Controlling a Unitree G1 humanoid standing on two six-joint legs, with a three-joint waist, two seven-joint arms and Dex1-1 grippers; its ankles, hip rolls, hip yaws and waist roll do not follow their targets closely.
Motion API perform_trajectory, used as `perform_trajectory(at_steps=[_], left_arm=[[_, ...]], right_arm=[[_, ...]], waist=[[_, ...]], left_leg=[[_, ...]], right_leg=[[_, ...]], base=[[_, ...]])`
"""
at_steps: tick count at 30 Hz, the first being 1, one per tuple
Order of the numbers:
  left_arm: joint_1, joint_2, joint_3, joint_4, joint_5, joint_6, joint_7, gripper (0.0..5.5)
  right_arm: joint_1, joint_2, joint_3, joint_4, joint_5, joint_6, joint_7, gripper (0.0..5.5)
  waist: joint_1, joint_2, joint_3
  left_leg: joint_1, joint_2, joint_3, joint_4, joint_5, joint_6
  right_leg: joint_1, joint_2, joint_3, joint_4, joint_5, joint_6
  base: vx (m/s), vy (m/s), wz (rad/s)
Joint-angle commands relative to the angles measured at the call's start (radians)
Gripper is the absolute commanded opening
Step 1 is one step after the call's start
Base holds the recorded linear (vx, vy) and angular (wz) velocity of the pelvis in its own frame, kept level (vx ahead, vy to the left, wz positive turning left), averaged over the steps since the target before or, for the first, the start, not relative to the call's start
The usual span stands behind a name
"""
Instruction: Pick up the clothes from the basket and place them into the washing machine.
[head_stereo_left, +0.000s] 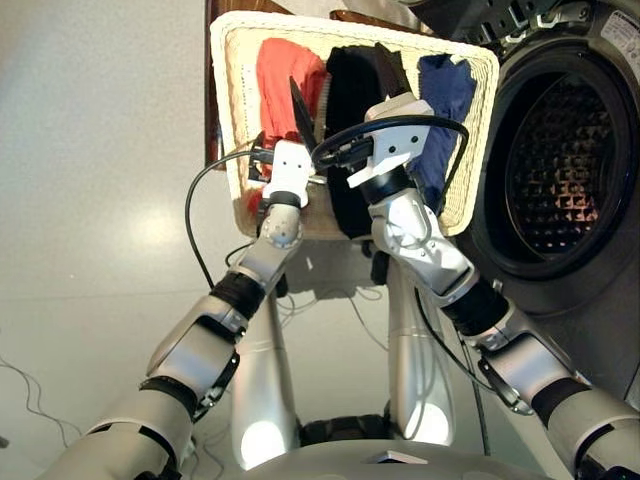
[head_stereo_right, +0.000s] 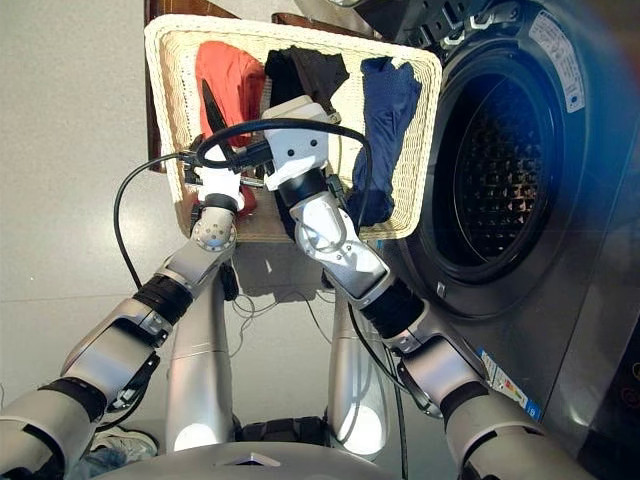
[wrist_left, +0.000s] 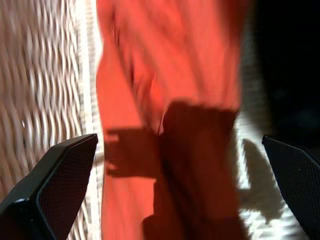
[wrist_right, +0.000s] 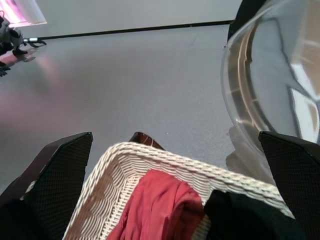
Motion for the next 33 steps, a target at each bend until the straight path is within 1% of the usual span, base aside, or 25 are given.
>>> perform_trajectory(at_steps=[1, 6, 13, 20, 23, 24, 25, 26, 27, 28, 29, 30, 31, 32, 33], left_arm=[[-0.043, 0.002, -0.014, 0.034, -0.040, -0.021, 0.002, 5.50], [-0.067, -0.016, 0.004, 0.104, -0.129, -0.028, -0.006, 5.50], [-0.096, -0.019, 0.023, 0.200, -0.143, -0.010, -0.006, 5.50], [-0.116, -0.010, 0.043, 0.267, -0.159, 0.001, -0.009, 5.50], [-0.127, -0.003, 0.055, 0.298, -0.176, 0.007, -0.020, 5.50], [-0.130, 0.000, 0.058, 0.303, -0.175, 0.009, -0.022, 4.27], [-0.131, 0.002, 0.059, 0.306, -0.173, 0.011, -0.023, 2.74], [-0.130, 0.005, 0.059, 0.309, -0.168, 0.015, -0.025, 2.65], [-0.130, 0.006, 0.057, 0.307, -0.168, 0.016, -0.024, 2.03], [-0.128, 0.009, 0.056, 0.301, -0.170, 0.016, -0.024, 0.71], [-0.128, 0.012, 0.057, 0.294, -0.171, 0.016, -0.025, 0.00], [-0.137, 0.017, 0.058, 0.282, -0.173, 0.013, -0.019, 0.00], [-0.135, 0.018, 0.056, 0.273, -0.174, 0.012, -0.018, 0.00], [-0.119, 0.018, 0.052, 0.260, -0.171, 0.010, -0.018, 0.00], [-0.120, 0.021, 0.050, 0.254, -0.163, 0.011, -0.019, 0.00]], right_arm=[[-0.012, 0.047, 0.006, -0.152, 0.039, -0.091, 0.008, 5.50], [-0.011, 0.045, 0.019, -0.149, 0.060, -0.092, 0.009, 5.50], [-0.011, 0.033, 0.033, -0.163, 0.098, -0.102, 0.019, 5.50], [-0.011, 0.029, 0.041, -0.169, 0.138, -0.108, 0.025, 5.50], [-0.008, 0.029, 0.050, -0.169, 0.178, -0.112, 0.036, 5.50], [-0.006, 0.030, 0.052, -0.170, 0.186, -0.114, 0.038, 5.50], [-0.004, 0.029, 0.053, -0.171, 0.190, -0.115, 0.041, 5.50], [0.004, 0.029, 0.051, -0.169, 0.199, -0.114, 0.040, 5.50], [0.011, 0.028, 0.050, -0.157, 0.208, -0.111, 0.030, 5.50], [0.011, 0.025, 0.046, -0.151, 0.192, -0.106, 0.016, 5.50], [0.012, 0.020, 0.039, -0.148, 0.163, -0.096, 0.004, 5.50], [0.004, 0.011, 0.029, -0.146, 0.138, -0.090, -0.012, 5.50], [0.009, 0.007, 0.027, -0.141, 0.133, -0.086, -0.016, 5.50], [0.031, 0.004, 0.023, -0.144, 0.131, -0.083, -0.018, 5.50], [0.039, 0.000, 0.017, -0.134, 0.130, -0.075, -0.023, 5.50]], waist=[[0.000, -0.021, -0.012], [-0.007, -0.027, -0.012], [-0.015, -0.036, -0.012], [-0.019, -0.045, -0.012], [-0.023, -0.050, -0.012], [-0.024, -0.051, -0.012], [-0.025, -0.051, -0.012], [-0.025, -0.052, -0.012], [-0.025, -0.053, -0.012], [-0.026, -0.053, -0.012], [-0.026, -0.053, -0.012], [-0.027, -0.053, -0.012], [-0.028, -0.052, -0.012], [-0.026, -0.051, -0.012], [-0.027, -0.050, -0.012]], left_leg=[[0.017, 0.027, 0.008, 0.194, -0.227, -0.007], [-0.014, 0.032, 0.005, 0.228, -0.239, -0.006], [-0.016, 0.035, 0.005, 0.230, -0.238, -0.009], [-0.013, 0.038, 0.008, 0.233, -0.235, -0.012], [-0.013, 0.043, 0.008, 0.236, -0.234, -0.015], [-0.012, 0.045, 0.007, 0.236, -0.234, -0.015], [-0.011, 0.046, 0.008, 0.235, -0.232, -0.016], [-0.009, 0.046, 0.007, 0.235, -0.231, -0.017], [-0.003, 0.047, 0.010, 0.228, -0.229, -0.018], [-0.002, 0.048, 0.011, 0.227, -0.228, -0.018], [0.001, 0.048, 0.010, 0.226, -0.228, -0.019], [-0.021, 0.046, 0.011, 0.208, -0.189, -0.016], [-0.018, 0.046, 0.012, 0.204, -0.187, -0.017], [0.009, 0.049, 0.012, 0.217, -0.224, -0.020], [0.013, 0.049, 0.014, 0.213, -0.220, -0.021]], right_leg=[[-0.015, -0.015, 0.038, -0.002, -0.013, 0.092], [-0.044, -0.015, 0.044, 0.021, -0.021, 0.096], [-0.050, -0.014, 0.049, 0.022, -0.018, 0.097], [-0.049, -0.007, 0.057, 0.019, -0.014, 0.096], [-0.048, -0.005, 0.058, 0.017, -0.012, 0.096], [-0.048, -0.003, 0.060, 0.016, -0.011, 0.096], [-0.047, -0.002, 0.060, 0.015, -0.011, 0.096], [-0.046, -0.001, 0.061, 0.015, -0.011, 0.095], [-0.043, -0.001, 0.063, 0.011, -0.009, 0.095], [-0.041, 0.000, 0.064, 0.008, -0.007, 0.095], [-0.039, 0.000, 0.065, 0.006, -0.006, 0.095], [-0.061, 0.001, 0.068, -0.014, 0.033, 0.089], [-0.058, 0.002, 0.069, -0.018, 0.035, 0.089], [-0.031, 0.001, 0.067, -0.004, -0.002, 0.093], [-0.029, 0.001, 0.066, -0.008, 0.001, 0.093]], base=[[0.000, 0.000, 0.000], [0.000, 0.000, 0.000], [0.000, 0.000, 0.000], [0.000, 0.000, 0.000], [0.000, 0.000, 0.000], [0.000, 0.000, 0.000], [0.000, 0.000, 0.000], [0.000, 0.000, 0.000], [0.000, 0.000, 0.000], [0.000, 0.000, 0.000], [-0.107, 0.006, -0.066], [-0.107, 0.001, -0.069], [0.000, 0.000, 0.000], [0.086, -0.018, -0.098], [0.092, -0.016, -0.104]])
